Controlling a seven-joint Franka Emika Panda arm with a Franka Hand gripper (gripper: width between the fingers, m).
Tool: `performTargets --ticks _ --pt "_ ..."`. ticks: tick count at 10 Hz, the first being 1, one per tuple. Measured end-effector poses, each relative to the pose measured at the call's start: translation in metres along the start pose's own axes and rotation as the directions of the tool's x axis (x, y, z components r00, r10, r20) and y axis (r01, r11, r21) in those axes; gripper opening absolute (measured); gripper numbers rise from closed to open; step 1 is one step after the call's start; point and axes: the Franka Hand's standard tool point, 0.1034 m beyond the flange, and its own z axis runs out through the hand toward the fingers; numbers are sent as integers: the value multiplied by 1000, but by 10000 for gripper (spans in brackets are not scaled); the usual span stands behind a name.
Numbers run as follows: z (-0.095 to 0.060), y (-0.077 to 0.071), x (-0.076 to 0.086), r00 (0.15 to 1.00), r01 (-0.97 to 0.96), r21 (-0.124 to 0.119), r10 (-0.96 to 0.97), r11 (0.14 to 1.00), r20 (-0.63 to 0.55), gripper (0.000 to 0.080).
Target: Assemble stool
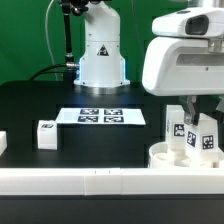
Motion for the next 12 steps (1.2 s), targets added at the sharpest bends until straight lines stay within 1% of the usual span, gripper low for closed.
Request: performTargets --ticks 2,3,5,7,8,9,10,11,12 --pt "0 0 0 994 -112 1 112 994 1 334" --pt "0 0 0 980 -198 5 198 980 2 334" --pt "0 0 0 956 -294 8 294 956 4 334" --pt "0 0 0 904 -428 12 428 904 8 334" --pt "0 0 -1 879 -477 18 477 879 12 334" --pt "0 0 -1 802 -597 31 596 802 25 334" --pt "0 1 -1 738 -674 43 673 737 40 334" --pt "0 0 -1 655 -756 51 754 653 56 334" --pt "0 0 -1 575 -818 51 815 573 68 334"
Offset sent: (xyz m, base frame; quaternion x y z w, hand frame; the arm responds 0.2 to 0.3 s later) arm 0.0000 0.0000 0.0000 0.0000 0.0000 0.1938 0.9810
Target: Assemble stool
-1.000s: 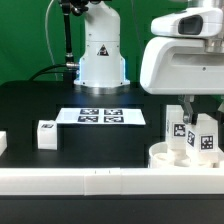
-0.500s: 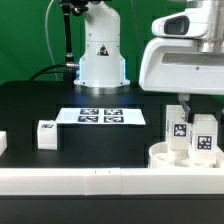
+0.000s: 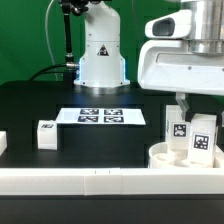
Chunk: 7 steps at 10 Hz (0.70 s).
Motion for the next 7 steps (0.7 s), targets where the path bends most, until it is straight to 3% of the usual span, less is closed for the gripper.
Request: performTargets --ticks 3,7 --pt "0 -3 -3 951 -307 20 306 951 40 334" --pt "0 -8 -8 812 -582 14 580 813 66 334"
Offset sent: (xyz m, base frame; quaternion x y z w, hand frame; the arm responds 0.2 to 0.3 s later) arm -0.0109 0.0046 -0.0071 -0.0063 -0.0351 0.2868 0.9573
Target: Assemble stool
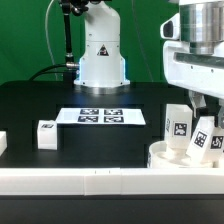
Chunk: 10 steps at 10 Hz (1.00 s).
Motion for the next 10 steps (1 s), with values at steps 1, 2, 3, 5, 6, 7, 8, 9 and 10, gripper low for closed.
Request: performTargets --ticks 1,2,3,5,6,7,8,9,10 --pt "0 0 -1 999 -51 1 51 999 6 334" --pt "0 0 -2 996 -93 1 93 996 9 334" --pt "0 0 -3 988 -153 1 153 988 13 334" --pt "0 -2 -2 951 -308 18 307 951 42 334" --pt "0 -2 -1 900 -433 37 430 901 71 334" --pt "0 -2 -1 840 -541 60 535 839 92 334" --pt "0 -2 0 803 -595 65 587 801 107 334" --pt "0 -2 1 765 -642 66 632 764 126 334" --pt "0 -3 0 743 -666 61 654 744 140 334"
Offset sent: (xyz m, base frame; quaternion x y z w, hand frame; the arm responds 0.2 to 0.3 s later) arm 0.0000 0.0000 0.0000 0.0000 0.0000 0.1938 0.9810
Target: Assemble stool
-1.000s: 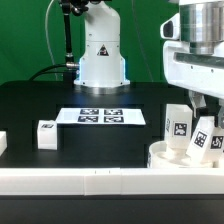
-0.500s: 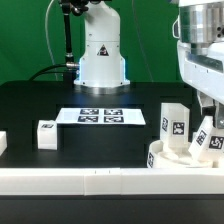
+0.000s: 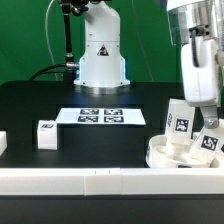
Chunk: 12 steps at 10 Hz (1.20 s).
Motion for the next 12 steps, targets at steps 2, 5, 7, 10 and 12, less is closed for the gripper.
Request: performTargets --ticks 2,5,7,10,12 --pt "0 1 -1 999 -43 -4 43 999 14 334" --pt "1 3 -3 1000 -18 -6 18 1000 20 573" --pt "-18 -6 1 992 122 16 -122 992 28 629" --pt "-50 -20 29 985 167 42 -168 985 32 649" --pt "-45 -16 27 984 174 35 -175 984 29 649"
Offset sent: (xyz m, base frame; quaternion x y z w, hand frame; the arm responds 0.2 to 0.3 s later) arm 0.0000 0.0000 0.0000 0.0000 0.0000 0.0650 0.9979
